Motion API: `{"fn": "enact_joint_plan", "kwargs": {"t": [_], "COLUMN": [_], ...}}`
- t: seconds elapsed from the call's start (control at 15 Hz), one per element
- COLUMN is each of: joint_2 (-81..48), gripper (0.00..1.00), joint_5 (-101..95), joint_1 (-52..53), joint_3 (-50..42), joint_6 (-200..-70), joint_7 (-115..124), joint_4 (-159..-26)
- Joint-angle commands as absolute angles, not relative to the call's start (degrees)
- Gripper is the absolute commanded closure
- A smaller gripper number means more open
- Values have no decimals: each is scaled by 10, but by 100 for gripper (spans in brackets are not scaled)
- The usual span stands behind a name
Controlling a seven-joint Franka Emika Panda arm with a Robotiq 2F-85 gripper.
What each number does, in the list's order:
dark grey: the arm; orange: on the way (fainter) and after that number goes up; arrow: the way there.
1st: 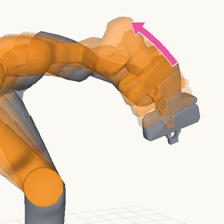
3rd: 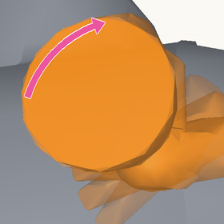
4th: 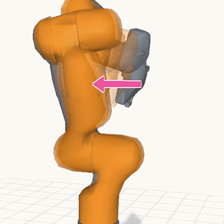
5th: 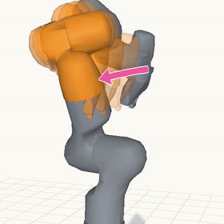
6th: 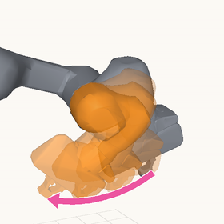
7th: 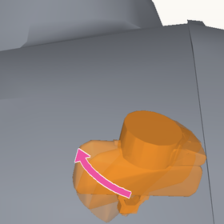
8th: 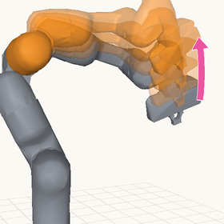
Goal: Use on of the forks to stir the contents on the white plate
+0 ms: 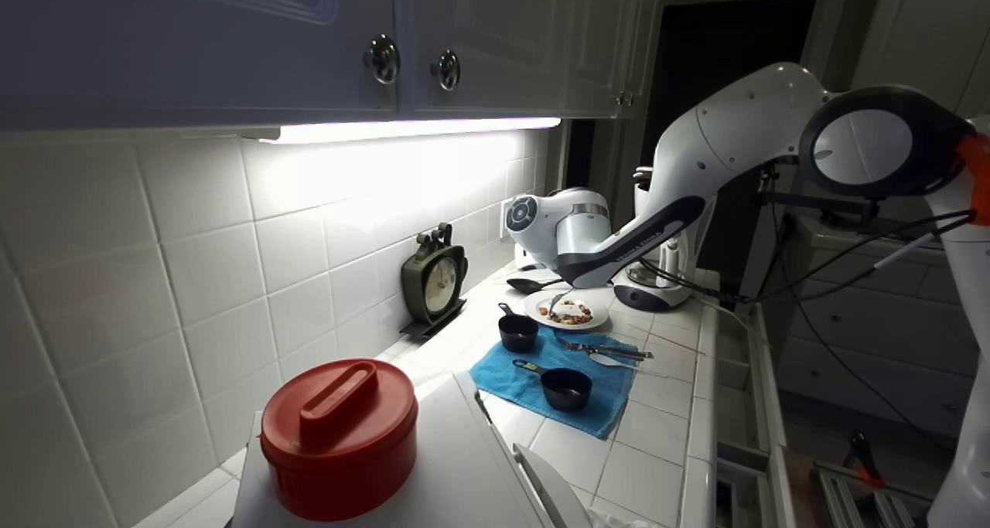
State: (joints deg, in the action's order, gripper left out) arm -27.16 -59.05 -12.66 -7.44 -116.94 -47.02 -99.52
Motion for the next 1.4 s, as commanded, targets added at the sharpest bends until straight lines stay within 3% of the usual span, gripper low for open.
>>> {"fn": "enact_joint_plan", "kwargs": {"t": [0.0,1.33], "joint_2": [-279,-211], "gripper": [96,96], "joint_5": [-578,-577], "joint_1": [-132,-126], "joint_3": [-72,-73], "joint_6": [-1173,-1126], "joint_7": [-475,-472], "joint_4": [-980,-1069]}}
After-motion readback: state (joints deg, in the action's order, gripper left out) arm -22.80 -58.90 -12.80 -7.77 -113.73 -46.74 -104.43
